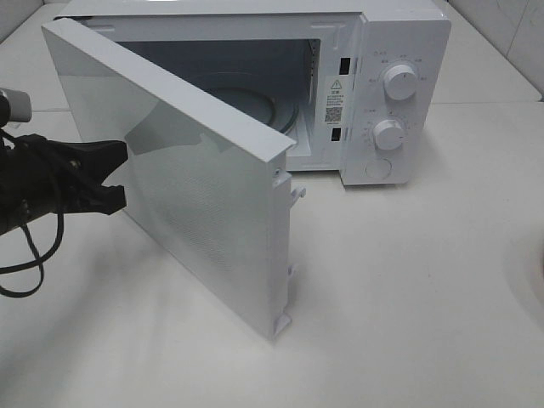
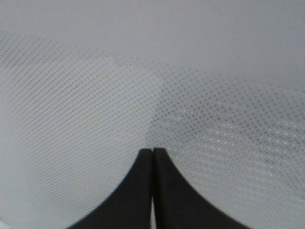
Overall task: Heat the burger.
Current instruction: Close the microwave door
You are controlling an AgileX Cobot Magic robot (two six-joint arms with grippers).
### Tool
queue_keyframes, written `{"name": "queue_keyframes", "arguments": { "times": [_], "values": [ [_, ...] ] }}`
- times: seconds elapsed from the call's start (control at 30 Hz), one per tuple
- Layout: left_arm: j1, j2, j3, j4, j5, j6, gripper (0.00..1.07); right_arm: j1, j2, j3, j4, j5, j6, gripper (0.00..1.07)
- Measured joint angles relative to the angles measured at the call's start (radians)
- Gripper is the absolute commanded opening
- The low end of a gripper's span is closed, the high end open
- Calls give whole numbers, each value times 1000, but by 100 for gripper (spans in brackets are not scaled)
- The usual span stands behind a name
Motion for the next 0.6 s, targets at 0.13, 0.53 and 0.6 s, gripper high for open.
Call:
{"name": "queue_keyframes", "arguments": {
  "times": [0.13, 0.53, 0.6],
  "values": [
    [-33, 4, -11, -46, 2, 0, 0, 0, 0, 0, 0, 0, 0, 94],
    [-139, 64, -100, -231, 4, 0, 0, 0, 0, 0, 0, 0, 0, 94],
    [-149, 73, -109, -246, 4, 3, 0, 0, 0, 0, 0, 0, 0, 94]
  ]
}}
